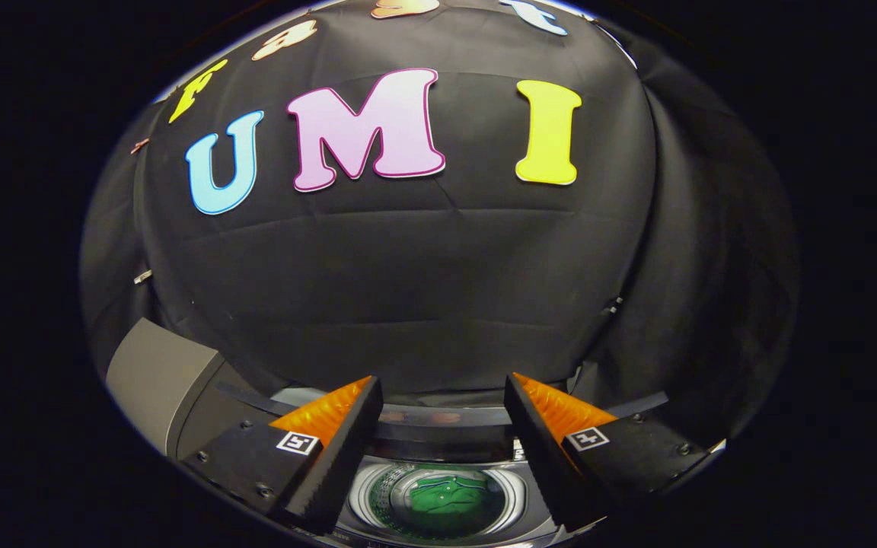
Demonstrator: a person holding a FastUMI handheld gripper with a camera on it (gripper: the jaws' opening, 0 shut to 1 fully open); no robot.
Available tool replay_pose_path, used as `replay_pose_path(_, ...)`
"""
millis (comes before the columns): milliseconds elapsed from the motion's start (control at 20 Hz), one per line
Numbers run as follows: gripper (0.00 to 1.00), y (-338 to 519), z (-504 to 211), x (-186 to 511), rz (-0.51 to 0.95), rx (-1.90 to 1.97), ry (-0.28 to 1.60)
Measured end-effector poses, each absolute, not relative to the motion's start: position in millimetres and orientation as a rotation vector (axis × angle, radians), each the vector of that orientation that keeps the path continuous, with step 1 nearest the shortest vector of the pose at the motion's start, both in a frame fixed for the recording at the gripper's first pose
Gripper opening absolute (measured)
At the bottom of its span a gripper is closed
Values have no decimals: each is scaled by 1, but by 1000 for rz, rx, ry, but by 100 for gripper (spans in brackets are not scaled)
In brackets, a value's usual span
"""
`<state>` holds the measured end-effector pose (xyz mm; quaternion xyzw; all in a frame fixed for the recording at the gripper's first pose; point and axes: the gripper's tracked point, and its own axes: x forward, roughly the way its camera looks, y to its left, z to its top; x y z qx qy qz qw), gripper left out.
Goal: Put the clothes into the washing machine and then close the washing machine lid.
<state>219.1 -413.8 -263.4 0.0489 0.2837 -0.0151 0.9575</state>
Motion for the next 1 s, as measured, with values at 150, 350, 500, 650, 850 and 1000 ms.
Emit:
replay_pose_path(150,100,-415,-264,210,-68,87,586)
replay_pose_path(350,100,-413,-266,195,-98,83,617)
replay_pose_path(500,100,-413,-264,179,-107,76,637)
replay_pose_path(650,100,-411,-270,166,-119,76,663)
replay_pose_path(850,100,-405,-288,133,-113,76,814)
replay_pose_path(1000,100,-386,-299,105,-53,125,879)
